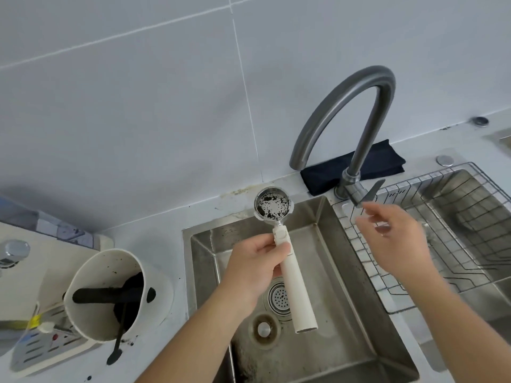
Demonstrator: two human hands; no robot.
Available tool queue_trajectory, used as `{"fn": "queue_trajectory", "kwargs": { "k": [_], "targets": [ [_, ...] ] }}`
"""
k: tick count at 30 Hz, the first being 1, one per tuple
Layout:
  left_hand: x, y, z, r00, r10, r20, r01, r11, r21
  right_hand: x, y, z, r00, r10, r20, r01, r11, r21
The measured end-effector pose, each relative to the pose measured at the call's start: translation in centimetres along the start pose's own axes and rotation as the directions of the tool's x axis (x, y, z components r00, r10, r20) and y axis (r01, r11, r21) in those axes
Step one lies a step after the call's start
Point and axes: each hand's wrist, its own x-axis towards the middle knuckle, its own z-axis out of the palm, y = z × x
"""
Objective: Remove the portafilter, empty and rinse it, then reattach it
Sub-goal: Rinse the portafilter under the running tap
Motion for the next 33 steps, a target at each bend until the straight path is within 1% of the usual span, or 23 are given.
{"fn": "queue_trajectory", "kwargs": {
  "k": [3,6,9,13,18,25,33],
  "targets": [
    [0.1,-0.3,0.2,0.999,-0.016,0.031,0.015,1.0,0.016,2.8,1.3,-0.1,0.991,-0.074,-0.107,0.062,0.992,-0.113],
    [0.4,-0.5,0.5,0.999,-0.03,0.039,0.029,0.999,0.025,5.2,2.0,0.0,0.987,-0.072,-0.142,0.048,0.985,-0.168],
    [0.7,-0.5,0.7,0.999,-0.029,0.038,0.028,0.999,0.046,6.8,2.2,0.4,0.989,-0.035,-0.145,0.012,0.987,-0.159],
    [1.1,-0.3,1.0,0.998,-0.038,0.048,0.036,0.998,0.049,7.6,2.4,0.7,0.982,-0.045,-0.182,0.015,0.987,-0.161],
    [1.5,-0.3,1.2,0.998,-0.049,0.044,0.048,0.998,0.039,7.9,2.6,0.4,0.984,-0.04,-0.172,0.011,0.986,-0.165],
    [1.5,0.1,1.1,0.998,-0.04,0.051,0.038,0.998,0.056,7.5,3.4,0.5,0.978,-0.098,-0.186,0.069,0.985,-0.16],
    [1.4,0.2,1.2,0.997,-0.053,0.052,0.055,0.998,-0.025,7.1,3.6,0.4,0.973,-0.129,-0.193,0.101,0.984,-0.149]
  ]
}}
